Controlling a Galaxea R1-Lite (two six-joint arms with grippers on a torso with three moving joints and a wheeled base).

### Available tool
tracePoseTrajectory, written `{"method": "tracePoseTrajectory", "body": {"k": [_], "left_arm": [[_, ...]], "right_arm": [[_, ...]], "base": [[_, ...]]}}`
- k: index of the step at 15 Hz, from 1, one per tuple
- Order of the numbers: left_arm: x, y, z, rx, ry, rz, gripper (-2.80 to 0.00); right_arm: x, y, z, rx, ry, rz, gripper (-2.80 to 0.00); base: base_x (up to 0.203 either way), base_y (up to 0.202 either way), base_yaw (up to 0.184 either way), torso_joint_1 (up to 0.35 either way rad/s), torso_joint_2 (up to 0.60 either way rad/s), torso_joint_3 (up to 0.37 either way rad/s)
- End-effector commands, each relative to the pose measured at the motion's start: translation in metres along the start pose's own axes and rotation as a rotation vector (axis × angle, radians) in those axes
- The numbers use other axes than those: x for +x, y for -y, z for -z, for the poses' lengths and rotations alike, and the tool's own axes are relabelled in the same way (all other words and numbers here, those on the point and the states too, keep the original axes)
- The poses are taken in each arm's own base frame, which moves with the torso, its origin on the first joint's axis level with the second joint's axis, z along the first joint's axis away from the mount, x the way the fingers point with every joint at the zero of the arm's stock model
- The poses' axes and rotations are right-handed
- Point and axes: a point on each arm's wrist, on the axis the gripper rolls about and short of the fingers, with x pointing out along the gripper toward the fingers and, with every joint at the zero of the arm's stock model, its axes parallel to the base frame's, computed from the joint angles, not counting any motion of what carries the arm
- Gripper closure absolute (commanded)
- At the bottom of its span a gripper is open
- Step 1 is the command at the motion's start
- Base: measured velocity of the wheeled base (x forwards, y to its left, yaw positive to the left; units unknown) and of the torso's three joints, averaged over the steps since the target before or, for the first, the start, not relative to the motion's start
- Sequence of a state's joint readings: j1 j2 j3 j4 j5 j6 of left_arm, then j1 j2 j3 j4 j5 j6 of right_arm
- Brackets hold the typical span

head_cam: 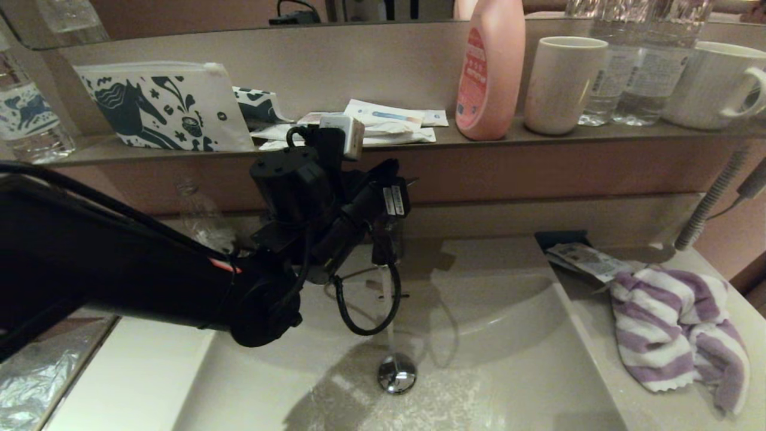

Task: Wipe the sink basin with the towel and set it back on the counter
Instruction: Turn off the faucet

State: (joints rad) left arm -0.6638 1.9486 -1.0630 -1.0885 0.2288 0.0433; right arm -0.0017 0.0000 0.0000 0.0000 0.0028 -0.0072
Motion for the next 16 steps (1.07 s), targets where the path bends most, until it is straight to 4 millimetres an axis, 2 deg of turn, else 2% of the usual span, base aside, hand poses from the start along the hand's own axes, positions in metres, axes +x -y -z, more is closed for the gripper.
{"method": "tracePoseTrajectory", "body": {"k": [1,6,12,16], "left_arm": [[0.007,-0.001,0.012,0.005,-0.016,-0.006,0.00],[0.002,0.003,0.020,0.010,-0.049,0.009,0.00],[-0.012,0.028,0.030,0.008,-0.097,0.077,0.00],[-0.019,0.037,0.036,0.011,-0.123,0.106,0.00]], "right_arm": [[0.000,0.000,0.000,0.000,0.000,0.000,0.00],[0.000,0.000,0.000,0.000,0.000,0.000,0.00],[0.000,0.000,0.000,0.000,0.000,0.000,0.00],[0.000,0.000,0.000,0.000,0.000,0.000,0.00]], "base": [[0.000,0.000,0.000,0.000,0.00,0.000],[0.000,0.000,0.000,0.000,0.00,0.000],[0.000,0.000,0.000,0.000,0.00,0.000],[0.000,0.000,0.000,0.000,0.00,0.000]]}}
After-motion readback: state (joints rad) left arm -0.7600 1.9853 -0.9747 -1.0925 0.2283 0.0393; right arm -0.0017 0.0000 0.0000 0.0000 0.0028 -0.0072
